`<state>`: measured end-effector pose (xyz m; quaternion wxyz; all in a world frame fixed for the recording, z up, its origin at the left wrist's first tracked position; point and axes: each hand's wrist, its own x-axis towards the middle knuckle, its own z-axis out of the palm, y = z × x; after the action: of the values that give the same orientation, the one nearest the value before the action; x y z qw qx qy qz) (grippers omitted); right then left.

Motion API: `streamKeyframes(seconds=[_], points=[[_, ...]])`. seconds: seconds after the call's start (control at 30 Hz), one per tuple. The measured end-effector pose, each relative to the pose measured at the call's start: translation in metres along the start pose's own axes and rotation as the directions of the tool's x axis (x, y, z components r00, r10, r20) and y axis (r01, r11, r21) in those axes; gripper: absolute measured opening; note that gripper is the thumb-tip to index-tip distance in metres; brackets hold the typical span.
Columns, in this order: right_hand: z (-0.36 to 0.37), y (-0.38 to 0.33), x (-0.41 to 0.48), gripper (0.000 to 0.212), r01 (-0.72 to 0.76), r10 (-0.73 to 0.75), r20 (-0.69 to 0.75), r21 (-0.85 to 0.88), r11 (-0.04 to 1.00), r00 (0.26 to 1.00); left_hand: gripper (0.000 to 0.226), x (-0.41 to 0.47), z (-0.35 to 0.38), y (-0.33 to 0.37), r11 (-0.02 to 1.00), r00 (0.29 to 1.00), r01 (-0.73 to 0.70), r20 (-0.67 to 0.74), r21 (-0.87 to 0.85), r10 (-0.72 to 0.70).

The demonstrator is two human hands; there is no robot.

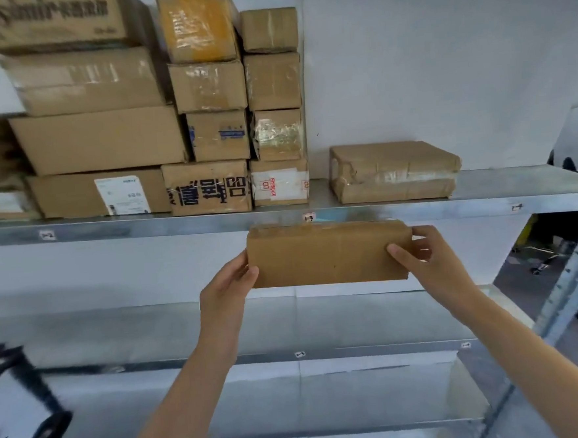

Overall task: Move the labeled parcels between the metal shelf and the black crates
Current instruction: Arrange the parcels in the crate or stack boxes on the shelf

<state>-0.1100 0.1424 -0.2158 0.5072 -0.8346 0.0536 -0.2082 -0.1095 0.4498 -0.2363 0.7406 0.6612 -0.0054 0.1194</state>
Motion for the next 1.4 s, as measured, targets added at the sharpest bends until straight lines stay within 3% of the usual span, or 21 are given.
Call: streamKeyframes(seconds=[0.13, 0.23, 0.43, 0.63, 0.83, 0.93, 1.07, 1.2, 1.4], points=[[0.045, -0.004, -0.001, 0.033, -0.072, 0.062, 0.077, 0.135, 0.988, 0.995, 0.029, -0.003, -0.039, -0.011, 0.994, 0.987, -0.004, -0.159, 0.107, 0.021], [0.069, -0.02, 0.005, 0.035, -0.062, 0.048, 0.113, 0.13, 0.989, 0.992, 0.027, -0.004, -0.069, -0.009, 0.983, 0.982, -0.025, -0.179, 0.18, 0.058], [0.117, -0.035, 0.008, 0.021, -0.009, -0.033, 0.245, 0.169, 0.986, 0.969, 0.012, -0.012, -0.123, 0.006, 0.998, 0.961, -0.026, -0.275, -0.06, 0.009], [0.168, -0.021, -0.013, 0.036, -0.152, 0.039, 0.38, 0.273, 0.95, 0.924, 0.016, -0.036, -0.154, -0.02, 0.99, 0.912, 0.074, -0.394, -0.118, -0.115], [0.204, -0.019, -0.018, 0.029, -0.179, 0.068, 0.381, 0.264, 0.948, 0.922, 0.033, -0.046, -0.175, -0.039, 0.981, 0.859, 0.112, -0.48, -0.16, -0.177], [0.221, -0.025, -0.02, 0.031, -0.179, 0.053, 0.428, 0.259, 0.949, 0.902, 0.055, -0.048, -0.189, -0.034, 0.979, 0.842, 0.126, -0.504, -0.161, -0.191], [0.249, -0.042, -0.03, 0.061, -0.161, 0.022, 0.515, 0.227, 0.961, 0.857, 0.057, -0.057, -0.212, -0.028, 0.983, 0.82, 0.143, -0.542, -0.119, -0.185], [0.285, -0.07, -0.046, 0.052, -0.141, -0.05, 0.61, 0.261, 0.955, 0.791, 0.041, -0.074, -0.246, -0.023, 0.985, 0.778, 0.115, -0.604, -0.131, -0.172], [0.355, -0.127, -0.091, 0.085, -0.238, -0.13, 0.832, 0.299, 0.924, 0.54, 0.031, -0.113, -0.317, -0.01, 0.986, 0.683, 0.011, -0.719, -0.165, -0.129]])
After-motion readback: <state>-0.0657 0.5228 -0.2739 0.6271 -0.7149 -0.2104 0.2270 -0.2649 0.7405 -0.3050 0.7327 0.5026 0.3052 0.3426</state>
